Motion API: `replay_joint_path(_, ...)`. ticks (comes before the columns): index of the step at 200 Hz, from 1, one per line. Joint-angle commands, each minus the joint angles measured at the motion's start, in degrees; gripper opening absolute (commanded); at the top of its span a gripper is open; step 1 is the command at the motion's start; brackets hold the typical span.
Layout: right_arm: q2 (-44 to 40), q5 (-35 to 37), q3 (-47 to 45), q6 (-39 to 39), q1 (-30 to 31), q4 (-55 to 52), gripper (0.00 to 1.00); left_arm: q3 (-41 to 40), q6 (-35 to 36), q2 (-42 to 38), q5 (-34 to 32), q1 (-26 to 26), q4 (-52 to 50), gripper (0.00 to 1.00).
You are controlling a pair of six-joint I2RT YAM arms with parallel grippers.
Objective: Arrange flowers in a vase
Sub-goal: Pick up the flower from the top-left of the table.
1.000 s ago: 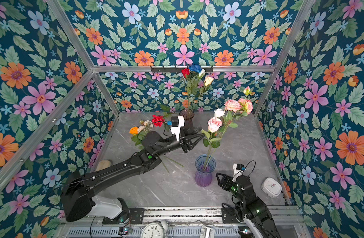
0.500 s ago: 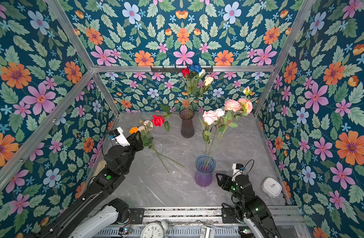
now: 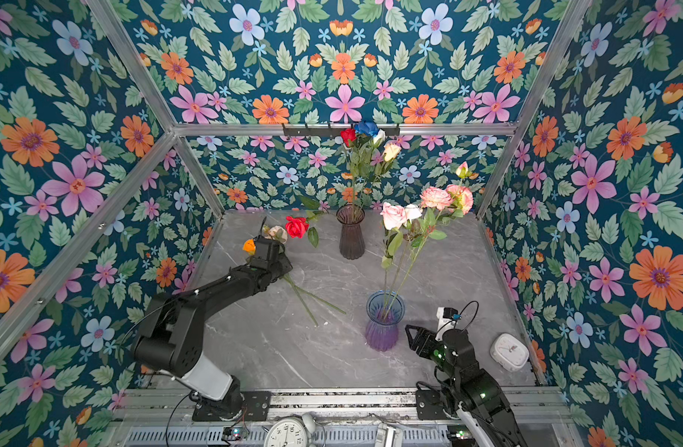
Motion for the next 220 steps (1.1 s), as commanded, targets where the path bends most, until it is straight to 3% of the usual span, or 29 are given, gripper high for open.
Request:
replay_joint_path(1, -0.65, 0.6, -0.17, -0.15, 0.07, 0.71, 0.73, 2.25, -0.33, 4.82, 6.1, 0.08, -3.21, 0.4)
replay_joint_path(97, -0.75, 0.34, -0.17, -0.42, 0.06, 0.88, 0.73, -1.08, -0.66, 3.84, 3.37, 0.11, -3.05, 0.39)
replay_joint_path(138, -0.93, 0.19, -0.22, -0.38, 0.04, 0.71, 0.73, 1.21, 0.62, 7.76, 4.64, 0.09, -2.57, 0.38)
replay_joint_path(163, -1.0, 0.33, -0.17, -0.47, 0.07, 0.62, 0.73, 4.19, 2.03, 11.61, 5.35, 0.07, -3.22, 0.29)
replay_joint_path(192, -1.01, 0.35, -0.09, -0.43, 0.06, 0.62, 0.73, 4.81, 2.19, 12.5, 7.06, 0.08, -2.35, 0.0)
replay_joint_path(220, -1.02, 0.27, -0.09, -0.51, 0.08, 0.56, 0.73, 4.07, 2.66, 8.43, 6.52, 0.05, -2.72, 0.0)
